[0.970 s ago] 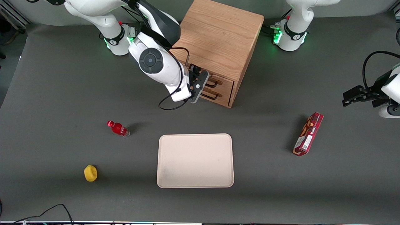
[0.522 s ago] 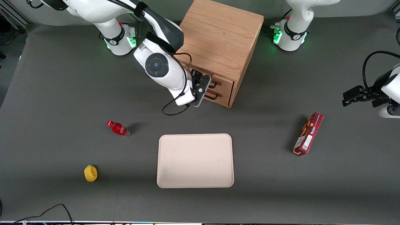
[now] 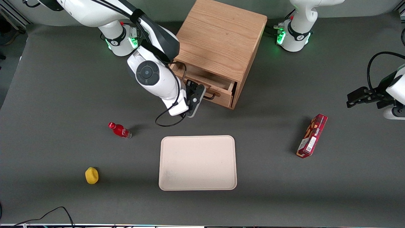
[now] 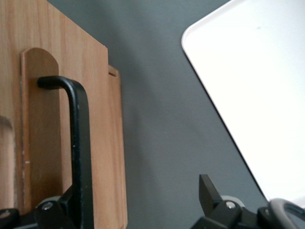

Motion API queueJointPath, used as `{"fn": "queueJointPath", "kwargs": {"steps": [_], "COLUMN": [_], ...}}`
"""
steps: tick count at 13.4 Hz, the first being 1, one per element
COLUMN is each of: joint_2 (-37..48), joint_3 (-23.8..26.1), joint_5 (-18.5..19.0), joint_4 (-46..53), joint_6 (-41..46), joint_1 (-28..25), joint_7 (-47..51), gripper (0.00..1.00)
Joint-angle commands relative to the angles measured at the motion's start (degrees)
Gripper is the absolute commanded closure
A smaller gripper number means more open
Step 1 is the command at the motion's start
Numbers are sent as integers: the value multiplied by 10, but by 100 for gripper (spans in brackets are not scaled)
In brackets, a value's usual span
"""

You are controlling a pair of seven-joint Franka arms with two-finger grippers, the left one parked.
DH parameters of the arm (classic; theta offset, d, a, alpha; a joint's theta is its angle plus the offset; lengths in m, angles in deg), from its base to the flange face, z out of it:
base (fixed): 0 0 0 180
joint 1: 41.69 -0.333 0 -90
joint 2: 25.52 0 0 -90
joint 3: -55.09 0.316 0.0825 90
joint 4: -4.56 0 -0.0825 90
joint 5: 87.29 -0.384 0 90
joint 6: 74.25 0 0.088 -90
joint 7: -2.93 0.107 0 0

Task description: Open upper drawer

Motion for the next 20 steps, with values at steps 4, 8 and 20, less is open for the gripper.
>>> {"fn": "queueJointPath", "kwargs": {"steps": [4,8,20], "joint_2": [-3,-3,-2], "joint_3": [-44,-75,-108], "joint_5": [8,8,5], "joint_4": [26,47,56], "joint_6": [-40,-54,-83], "joint_1": [1,2,30], "joint_7": [-11,-19,-98], "gripper": [0,0,0]}}
